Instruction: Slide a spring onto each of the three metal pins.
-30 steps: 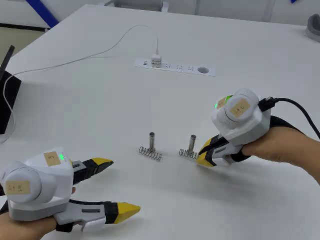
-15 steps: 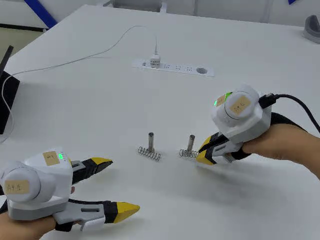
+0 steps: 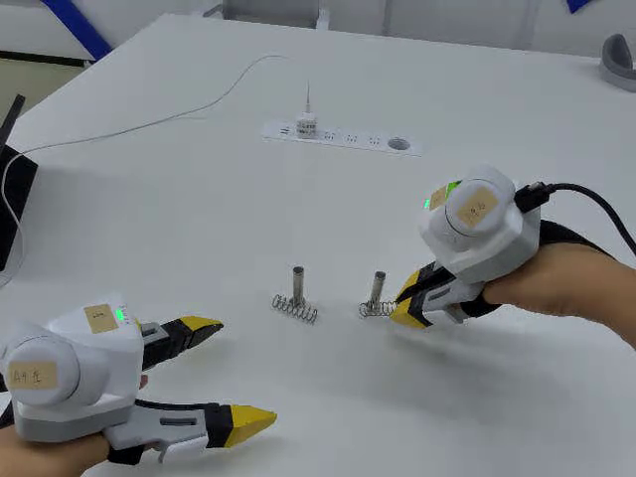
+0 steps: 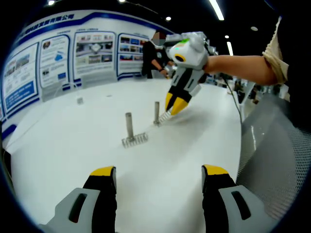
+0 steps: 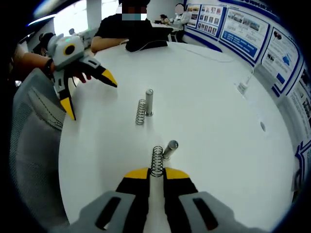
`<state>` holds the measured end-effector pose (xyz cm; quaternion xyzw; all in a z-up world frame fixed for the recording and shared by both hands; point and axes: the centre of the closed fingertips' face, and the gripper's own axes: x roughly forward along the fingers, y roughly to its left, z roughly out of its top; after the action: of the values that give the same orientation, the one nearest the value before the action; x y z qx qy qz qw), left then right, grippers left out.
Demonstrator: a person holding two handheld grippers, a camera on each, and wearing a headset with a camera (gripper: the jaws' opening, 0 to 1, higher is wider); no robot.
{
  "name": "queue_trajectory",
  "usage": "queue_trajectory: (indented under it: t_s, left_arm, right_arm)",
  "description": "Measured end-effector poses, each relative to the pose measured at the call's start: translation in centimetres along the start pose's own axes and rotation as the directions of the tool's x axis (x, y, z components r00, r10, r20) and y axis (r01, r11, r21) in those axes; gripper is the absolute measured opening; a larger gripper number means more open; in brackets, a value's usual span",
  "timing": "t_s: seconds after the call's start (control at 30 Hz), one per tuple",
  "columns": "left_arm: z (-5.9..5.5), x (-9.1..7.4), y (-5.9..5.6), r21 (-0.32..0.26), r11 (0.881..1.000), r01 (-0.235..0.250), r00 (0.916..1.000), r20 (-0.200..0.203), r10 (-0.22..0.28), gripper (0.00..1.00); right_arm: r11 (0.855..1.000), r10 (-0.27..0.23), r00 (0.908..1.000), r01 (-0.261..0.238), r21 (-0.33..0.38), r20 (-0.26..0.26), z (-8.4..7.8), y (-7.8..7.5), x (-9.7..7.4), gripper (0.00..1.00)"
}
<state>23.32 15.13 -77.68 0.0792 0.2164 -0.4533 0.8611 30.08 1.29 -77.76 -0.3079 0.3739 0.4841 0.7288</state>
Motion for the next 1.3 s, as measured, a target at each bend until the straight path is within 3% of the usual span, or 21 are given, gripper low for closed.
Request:
queue_trajectory:
  t_s: [1.3]
  left_arm:
    - [0.2,0.0,-0.1,0.007,1.0,0.006,0.9999,0.008,-0.007,0.72]
  right_arm:
    - [1.0,-0.021,0.9998,0.02,-0.016,-0.007,0.7,-0.1,-1.6,0.12]
